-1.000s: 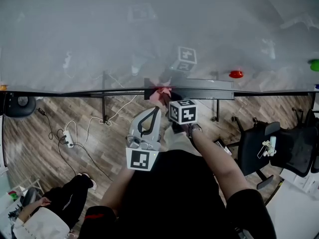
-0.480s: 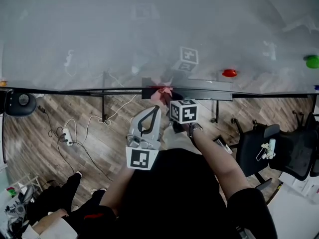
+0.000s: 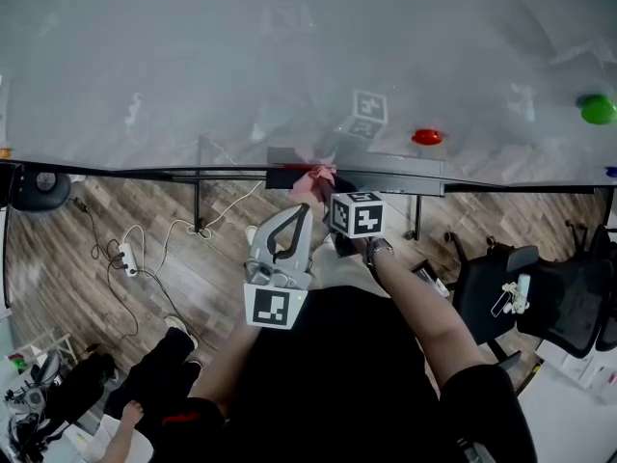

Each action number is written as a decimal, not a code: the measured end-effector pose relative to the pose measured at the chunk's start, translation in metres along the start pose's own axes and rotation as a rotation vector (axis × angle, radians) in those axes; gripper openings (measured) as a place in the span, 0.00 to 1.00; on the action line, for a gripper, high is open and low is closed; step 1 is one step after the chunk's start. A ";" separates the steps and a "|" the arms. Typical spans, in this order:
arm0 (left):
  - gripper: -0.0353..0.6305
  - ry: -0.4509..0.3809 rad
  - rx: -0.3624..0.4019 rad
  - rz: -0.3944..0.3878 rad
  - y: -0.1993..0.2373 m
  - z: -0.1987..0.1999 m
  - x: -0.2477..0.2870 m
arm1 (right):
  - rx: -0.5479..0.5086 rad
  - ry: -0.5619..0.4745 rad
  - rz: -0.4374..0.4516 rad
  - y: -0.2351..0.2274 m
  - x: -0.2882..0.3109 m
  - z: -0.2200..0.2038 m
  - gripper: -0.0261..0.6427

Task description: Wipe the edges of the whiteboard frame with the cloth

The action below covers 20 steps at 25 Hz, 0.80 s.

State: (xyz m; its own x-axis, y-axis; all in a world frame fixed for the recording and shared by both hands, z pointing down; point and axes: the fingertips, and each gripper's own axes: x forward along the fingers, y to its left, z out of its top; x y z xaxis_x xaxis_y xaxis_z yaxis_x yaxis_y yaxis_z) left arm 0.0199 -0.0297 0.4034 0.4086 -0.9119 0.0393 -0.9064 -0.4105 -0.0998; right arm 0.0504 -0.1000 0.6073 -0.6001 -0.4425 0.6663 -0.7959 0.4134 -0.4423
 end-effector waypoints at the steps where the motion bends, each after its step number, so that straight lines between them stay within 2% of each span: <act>1: 0.05 -0.001 -0.003 0.005 0.000 0.000 0.000 | -0.001 0.000 0.000 0.000 0.000 0.000 0.12; 20: 0.05 0.036 -0.012 0.084 -0.027 -0.003 0.001 | -0.023 0.003 0.010 -0.026 -0.019 0.000 0.12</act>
State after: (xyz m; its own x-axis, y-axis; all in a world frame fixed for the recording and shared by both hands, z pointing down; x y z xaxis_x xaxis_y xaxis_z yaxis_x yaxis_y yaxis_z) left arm 0.0447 -0.0199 0.4091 0.3269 -0.9427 0.0672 -0.9387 -0.3321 -0.0929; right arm 0.0821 -0.1028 0.6061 -0.6077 -0.4363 0.6636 -0.7880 0.4356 -0.4352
